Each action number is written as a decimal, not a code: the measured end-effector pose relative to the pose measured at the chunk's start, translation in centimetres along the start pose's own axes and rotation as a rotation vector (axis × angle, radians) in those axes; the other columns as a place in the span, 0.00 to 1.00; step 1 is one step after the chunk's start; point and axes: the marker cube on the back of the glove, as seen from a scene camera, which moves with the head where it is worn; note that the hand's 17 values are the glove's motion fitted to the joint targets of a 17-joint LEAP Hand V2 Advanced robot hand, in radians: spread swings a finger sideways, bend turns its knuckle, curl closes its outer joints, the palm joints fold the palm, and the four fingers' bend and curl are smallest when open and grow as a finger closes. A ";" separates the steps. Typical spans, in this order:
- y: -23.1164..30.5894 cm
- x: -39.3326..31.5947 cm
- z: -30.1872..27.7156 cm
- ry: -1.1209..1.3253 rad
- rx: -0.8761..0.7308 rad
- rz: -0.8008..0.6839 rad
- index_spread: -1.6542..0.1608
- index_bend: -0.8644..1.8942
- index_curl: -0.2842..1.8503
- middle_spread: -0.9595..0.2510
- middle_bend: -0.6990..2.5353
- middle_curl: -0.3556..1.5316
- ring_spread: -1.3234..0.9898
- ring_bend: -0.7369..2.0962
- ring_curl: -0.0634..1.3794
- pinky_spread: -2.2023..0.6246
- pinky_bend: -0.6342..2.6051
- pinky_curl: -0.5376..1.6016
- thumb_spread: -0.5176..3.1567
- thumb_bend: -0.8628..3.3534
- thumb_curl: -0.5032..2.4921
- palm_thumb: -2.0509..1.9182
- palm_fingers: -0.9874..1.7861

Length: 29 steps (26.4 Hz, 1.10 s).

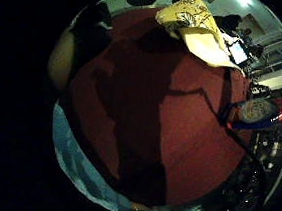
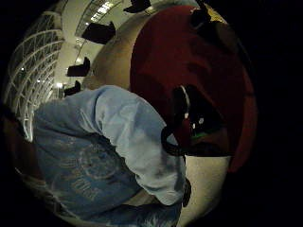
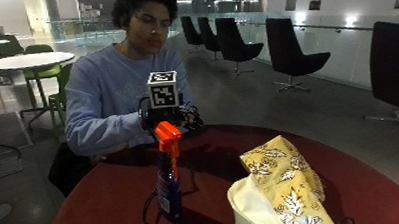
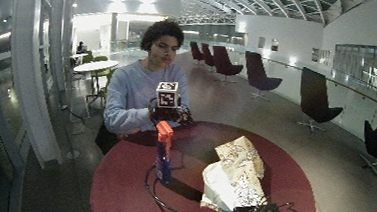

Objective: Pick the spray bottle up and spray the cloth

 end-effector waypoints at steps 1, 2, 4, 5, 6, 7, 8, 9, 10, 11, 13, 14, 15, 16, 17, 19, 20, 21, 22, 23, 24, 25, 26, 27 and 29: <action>0.0 -0.1 0.1 -0.002 -0.003 -0.001 0.81 0.42 0.18 0.78 0.31 0.24 0.58 0.35 0.08 0.81 0.28 0.28 0.25 0.29 0.20 0.65 0.59; -0.1 -0.2 0.3 -0.006 -0.010 -0.003 0.79 0.42 0.19 0.78 0.31 0.24 0.58 0.35 0.10 0.82 0.28 0.29 0.27 0.29 0.21 0.65 0.59; -0.2 -0.7 0.8 -0.015 -0.027 -0.010 0.77 0.42 0.21 0.78 0.31 0.26 0.58 0.36 0.12 0.83 0.28 0.31 0.30 0.29 0.22 0.66 0.58; -0.2 -0.9 1.0 -0.017 -0.034 -0.014 0.76 0.42 0.22 0.77 0.31 0.27 0.58 0.36 0.13 0.83 0.28 0.31 0.32 0.29 0.22 0.66 0.58; -0.3 -1.0 1.1 -0.016 -0.040 -0.015 0.76 0.41 0.22 0.77 0.31 0.27 0.58 0.35 0.14 0.83 0.28 0.32 0.33 0.30 0.22 0.67 0.58; -0.3 -0.9 1.2 -0.014 -0.043 -0.014 0.75 0.41 0.23 0.77 0.31 0.28 0.58 0.35 0.14 0.84 0.27 0.32 0.34 0.30 0.22 0.67 0.58; -0.4 -0.8 1.2 -0.012 -0.045 -0.010 0.74 0.41 0.23 0.77 0.31 0.28 0.58 0.35 0.15 0.84 0.27 0.33 0.36 0.30 0.23 0.67 0.58; -0.4 -0.6 1.2 -0.012 -0.044 -0.007 0.74 0.41 0.24 0.77 0.31 0.29 0.58 0.35 0.15 0.84 0.27 0.33 0.37 0.30 0.23 0.67 0.58; -0.4 -0.6 1.2 -0.015 -0.043 -0.004 0.73 0.41 0.24 0.77 0.31 0.29 0.58 0.35 0.15 0.84 0.27 0.33 0.37 0.29 0.23 0.67 0.58; -0.4 -0.6 1.2 -0.020 -0.041 -0.003 0.73 0.40 0.24 0.77 0.31 0.30 0.58 0.35 0.16 0.84 0.27 0.33 0.38 0.29 0.23 0.67 0.58; -0.4 -0.6 1.3 -0.029 -0.038 -0.002 0.72 0.40 0.25 0.77 0.31 0.30 0.58 0.35 0.16 0.85 0.27 0.34 0.40 0.29 0.24 0.67 0.58; -0.4 -0.6 1.4 -0.031 -0.037 -0.001 0.72 0.40 0.25 0.77 0.31 0.31 0.58 0.35 0.16 0.85 0.27 0.34 0.40 0.29 0.24 0.68 0.58; -0.4 -0.6 1.4 -0.031 -0.037 0.000 0.72 0.40 0.25 0.77 0.31 0.31 0.58 0.34 0.17 0.85 0.26 0.34 0.41 0.29 0.24 0.68 0.58; -0.4 -0.6 1.5 -0.032 -0.038 0.000 0.72 0.40 0.26 0.77 0.30 0.31 0.58 0.34 0.17 0.85 0.26 0.35 0.41 0.29 0.24 0.68 0.58; -0.4 -0.5 1.5 -0.034 -0.038 0.000 0.72 0.39 0.26 0.77 0.30 0.31 0.58 0.34 0.17 0.85 0.26 0.35 0.42 0.29 0.25 0.68 0.58; -0.3 -0.5 1.6 -0.040 -0.040 -0.001 0.71 0.39 0.26 0.77 0.30 0.32 0.58 0.34 0.17 0.85 0.26 0.35 0.43 0.28 0.25 0.68 0.58; -0.3 -0.6 1.7 -0.044 -0.040 -0.001 0.71 0.39 0.26 0.77 0.30 0.32 0.58 0.34 0.17 0.85 0.26 0.35 0.43 0.28 0.25 0.68 0.58; -0.3 -0.6 1.7 -0.046 -0.039 -0.001 0.71 0.39 0.27 0.77 0.30 0.32 0.58 0.34 0.18 0.85 0.26 0.35 0.43 0.28 0.25 0.68 0.58; -0.3 -0.6 1.7 -0.044 -0.038 0.000 0.71 0.38 0.27 0.77 0.30 0.33 0.58 0.34 0.18 0.85 0.26 0.36 0.44 0.28 0.25 0.68 0.58; -0.3 -0.6 1.7 -0.038 -0.035 0.001 0.71 0.38 0.27 0.77 0.29 0.33 0.58 0.34 0.18 0.85 0.26 0.36 0.44 0.28 0.26 0.68 0.58; -0.2 -0.5 1.6 -0.026 -0.032 0.002 0.71 0.38 0.27 0.77 0.29 0.33 0.58 0.34 0.18 0.85 0.26 0.36 0.44 0.28 0.26 0.68 0.58; -0.2 -0.3 1.5 -0.011 -0.026 0.004 0.71 0.38 0.27 0.77 0.29 0.33 0.58 0.34 0.18 0.85 0.25 0.36 0.44 0.28 0.26 0.68 0.58; -0.1 -0.2 1.3 0.007 -0.018 0.007 0.71 0.38 0.27 0.77 0.29 0.33 0.58 0.33 0.18 0.85 0.25 0.36 0.45 0.27 0.26 0.68 0.58; 0.0 0.0 1.1 0.022 -0.006 0.013 0.71 0.38 0.28 0.77 0.29 0.34 0.58 0.33 0.19 0.85 0.25 0.36 0.45 0.27 0.26 0.68 0.58; 0.3 0.7 0.5 0.029 0.027 0.039 0.70 0.37 0.27 0.77 0.29 0.34 0.58 0.34 0.19 0.85 0.26 0.37 0.45 0.27 0.26 0.68 0.58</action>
